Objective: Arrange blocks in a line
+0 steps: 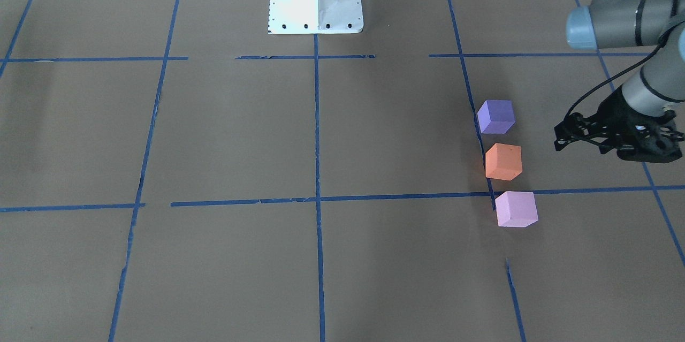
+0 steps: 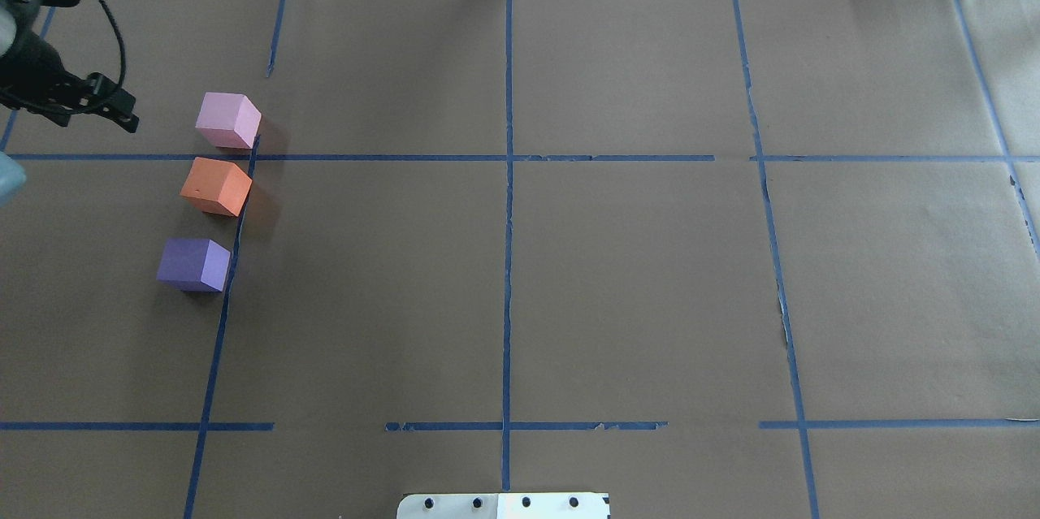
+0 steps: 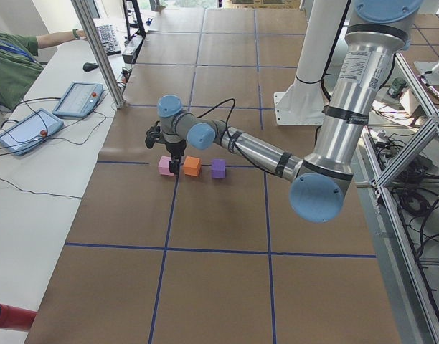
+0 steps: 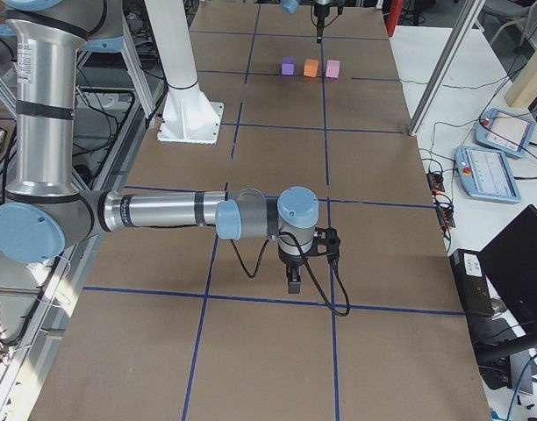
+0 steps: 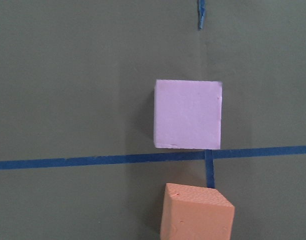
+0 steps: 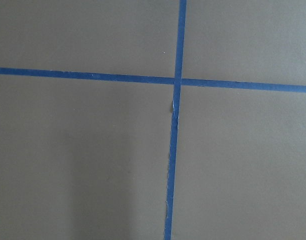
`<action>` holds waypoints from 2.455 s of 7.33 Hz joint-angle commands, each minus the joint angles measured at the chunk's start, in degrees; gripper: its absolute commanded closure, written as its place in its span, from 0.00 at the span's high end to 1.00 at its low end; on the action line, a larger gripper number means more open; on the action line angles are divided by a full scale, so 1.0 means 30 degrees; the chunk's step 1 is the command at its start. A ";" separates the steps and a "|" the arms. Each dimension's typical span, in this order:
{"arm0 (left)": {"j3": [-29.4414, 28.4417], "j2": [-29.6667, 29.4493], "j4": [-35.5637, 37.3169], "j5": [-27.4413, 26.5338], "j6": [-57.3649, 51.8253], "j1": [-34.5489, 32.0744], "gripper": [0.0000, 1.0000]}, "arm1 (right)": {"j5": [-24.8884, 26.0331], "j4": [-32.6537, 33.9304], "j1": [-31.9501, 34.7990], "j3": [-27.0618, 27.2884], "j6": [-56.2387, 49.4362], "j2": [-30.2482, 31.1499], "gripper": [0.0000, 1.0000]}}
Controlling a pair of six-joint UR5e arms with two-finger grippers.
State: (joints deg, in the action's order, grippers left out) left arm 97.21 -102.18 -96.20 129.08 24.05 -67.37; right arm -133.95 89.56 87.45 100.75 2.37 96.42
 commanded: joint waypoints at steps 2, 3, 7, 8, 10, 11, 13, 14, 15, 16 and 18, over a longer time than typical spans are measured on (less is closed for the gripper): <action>-0.2245 0.1596 0.2323 -0.0107 -1.2353 -0.5239 1.00 | 0.0000 0.0000 -0.0001 -0.0008 0.0000 -0.0001 1.00; -0.2779 0.2353 0.2330 -0.0108 -1.2787 -0.7143 1.00 | 0.0000 0.0000 -0.0001 -0.0008 0.0000 -0.0001 1.00; -0.2901 0.3005 0.2215 0.0097 -1.1222 -0.8246 1.00 | 0.0000 0.0000 -0.0001 -0.0008 0.0000 -0.0001 1.00; -0.2901 0.3034 0.2155 0.0126 -1.0688 -0.8246 1.00 | 0.0000 0.0000 -0.0001 -0.0008 0.0000 -0.0001 1.00; -0.3047 0.3005 0.2125 0.1346 -1.0098 -0.8217 1.00 | 0.0000 0.0000 -0.0001 -0.0008 0.0000 -0.0001 1.00; -0.2961 0.2889 0.2096 0.1444 -1.0154 -0.8188 1.00 | 0.0000 0.0000 -0.0001 -0.0008 0.0000 -0.0001 1.00; -0.2930 0.2887 0.1571 0.1298 -1.0154 -0.8100 1.00 | 0.0000 0.0000 -0.0001 0.0021 0.0000 -0.0001 1.00; -0.2814 0.2888 0.1598 0.1472 -1.0155 -0.8100 1.00 | 0.0000 0.0000 -0.0001 -0.0008 0.0000 -0.0001 1.00; -0.2871 0.2917 0.1598 0.1416 -1.0126 -0.8100 1.00 | 0.0000 0.0000 -0.0001 -0.0008 0.0000 -0.0001 1.00; -0.2901 0.2917 0.1598 0.1387 -1.0096 -0.8100 1.00 | 0.0000 0.0000 -0.0001 -0.0008 0.0000 -0.0001 1.00; -0.2930 0.2917 0.1598 0.1445 -1.0183 -0.8100 1.00 | 0.0000 0.0000 -0.0001 -0.0008 0.0000 -0.0001 1.00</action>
State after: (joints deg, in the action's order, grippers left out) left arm 88.47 -93.43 -91.40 133.37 -6.31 -91.67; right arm -133.95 89.56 87.45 100.72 2.37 96.41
